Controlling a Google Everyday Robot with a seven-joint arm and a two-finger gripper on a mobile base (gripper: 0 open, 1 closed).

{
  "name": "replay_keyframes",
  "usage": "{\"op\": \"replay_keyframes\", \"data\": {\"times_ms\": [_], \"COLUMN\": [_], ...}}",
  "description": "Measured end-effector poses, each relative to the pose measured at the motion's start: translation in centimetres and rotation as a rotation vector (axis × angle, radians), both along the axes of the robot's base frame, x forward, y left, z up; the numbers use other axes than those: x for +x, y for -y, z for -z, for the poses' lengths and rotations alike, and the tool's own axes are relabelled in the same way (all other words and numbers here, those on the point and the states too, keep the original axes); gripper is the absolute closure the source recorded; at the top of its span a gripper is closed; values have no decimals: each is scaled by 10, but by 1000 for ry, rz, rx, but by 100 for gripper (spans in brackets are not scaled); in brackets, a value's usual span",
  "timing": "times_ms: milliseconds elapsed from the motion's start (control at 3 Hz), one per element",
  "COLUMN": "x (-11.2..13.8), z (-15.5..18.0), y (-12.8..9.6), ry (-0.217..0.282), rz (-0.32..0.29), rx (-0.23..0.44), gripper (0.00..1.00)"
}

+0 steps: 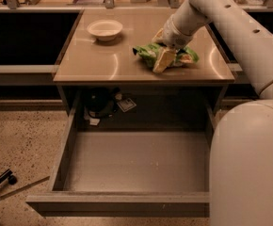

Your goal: Place green rice chip bag into top drawer

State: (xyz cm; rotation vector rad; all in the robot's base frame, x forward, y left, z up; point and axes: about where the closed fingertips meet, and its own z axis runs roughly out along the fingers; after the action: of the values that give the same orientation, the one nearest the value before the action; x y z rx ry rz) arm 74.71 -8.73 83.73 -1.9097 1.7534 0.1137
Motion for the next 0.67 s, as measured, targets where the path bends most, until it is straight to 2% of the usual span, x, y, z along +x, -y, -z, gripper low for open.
{"op": "replay_keyframes", "data": {"times_ms": [333,667], "x": [0,-23], "z": [0,-5], "y": [0,4], "ry": [0,-5], "rz": [0,-2], "rx": [0,20], "gripper": [66,88]}}
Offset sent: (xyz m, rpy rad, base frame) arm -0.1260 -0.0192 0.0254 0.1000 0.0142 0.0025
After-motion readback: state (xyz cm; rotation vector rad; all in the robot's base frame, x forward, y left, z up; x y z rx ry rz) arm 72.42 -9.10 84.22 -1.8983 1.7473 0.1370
